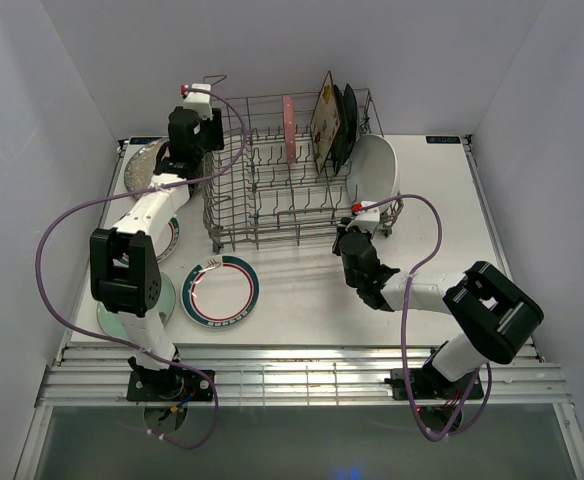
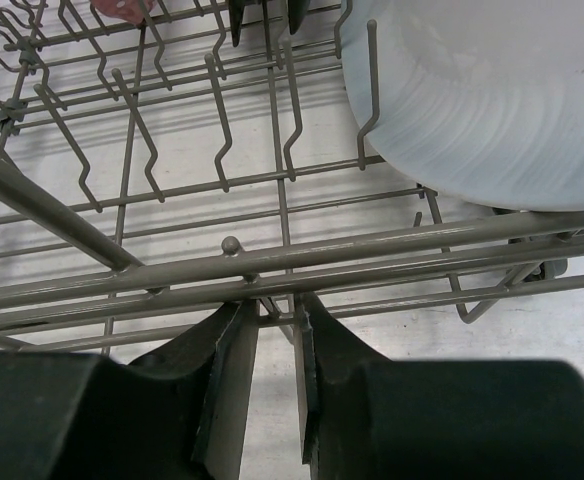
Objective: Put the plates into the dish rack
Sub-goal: Move the dish rack to the center of the board.
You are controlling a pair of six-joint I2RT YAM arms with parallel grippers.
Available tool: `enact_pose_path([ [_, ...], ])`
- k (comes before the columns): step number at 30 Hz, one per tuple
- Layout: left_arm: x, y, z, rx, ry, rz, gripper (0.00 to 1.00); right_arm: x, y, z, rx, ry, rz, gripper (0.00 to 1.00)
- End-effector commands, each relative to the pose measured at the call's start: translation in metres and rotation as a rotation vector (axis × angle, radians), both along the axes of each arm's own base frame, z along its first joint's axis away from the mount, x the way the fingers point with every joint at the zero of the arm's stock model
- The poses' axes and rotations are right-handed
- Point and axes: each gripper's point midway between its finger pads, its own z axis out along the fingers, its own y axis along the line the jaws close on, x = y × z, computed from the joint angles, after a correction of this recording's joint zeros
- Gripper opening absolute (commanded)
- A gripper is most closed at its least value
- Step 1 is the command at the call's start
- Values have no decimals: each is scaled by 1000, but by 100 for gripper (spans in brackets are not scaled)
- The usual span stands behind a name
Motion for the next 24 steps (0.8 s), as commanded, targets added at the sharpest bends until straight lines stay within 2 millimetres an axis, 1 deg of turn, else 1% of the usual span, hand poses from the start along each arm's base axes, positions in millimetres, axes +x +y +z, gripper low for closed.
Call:
enact_pose_path([
  [1, -19, 25, 2, 12, 16, 80, 68, 18, -29, 14, 44, -36, -146, 27],
  [2, -20, 23, 4, 11, 13, 70, 72, 18, -29, 14, 44, -36, -146, 27],
  [5, -22, 16, 10, -2, 18, 28, 75, 17, -30, 16, 45, -37, -148, 27],
  [6, -24, 16, 13, -3, 16, 25, 78, 16, -31, 17, 49, -39, -148, 27],
  [9, -30, 19, 14, 2, 17, 36, 79, 15, -32, 19, 55, -38, -149, 27],
  [10, -33, 21, 18, 6, 8, 43, 77, 14, -32, 18, 59, -36, -150, 27],
  [11, -35, 23, 15, 12, 12, 53, 75, 14, -33, 20, 63, -38, -151, 27],
  [14, -36, 25, 10, 28, 23, 60, 56, 14, -32, 20, 66, -37, -147, 27],
  [15, -36, 25, 8, 35, 29, 54, 47, 14, -31, 20, 66, -35, -145, 27],
  [16, -36, 25, 4, 40, 37, 50, 29, 14, -32, 20, 64, -35, -147, 27],
  [18, -35, 24, -4, 42, 52, 47, 16, 14, -31, 19, 71, -32, -147, 26],
  [19, -35, 24, -6, 43, 55, 48, 1, 14, -31, 18, 72, -31, -147, 26],
  [21, -33, 23, -11, 44, 63, 45, 0, 15, -30, 17, 73, -29, -148, 24],
  [23, -30, 21, -10, 42, 60, 36, 0, 15, -30, 15, 68, -25, -153, 15],
  [24, -28, 20, -15, 38, 71, 34, 0, 17, -30, 14, 63, -24, -158, 8],
])
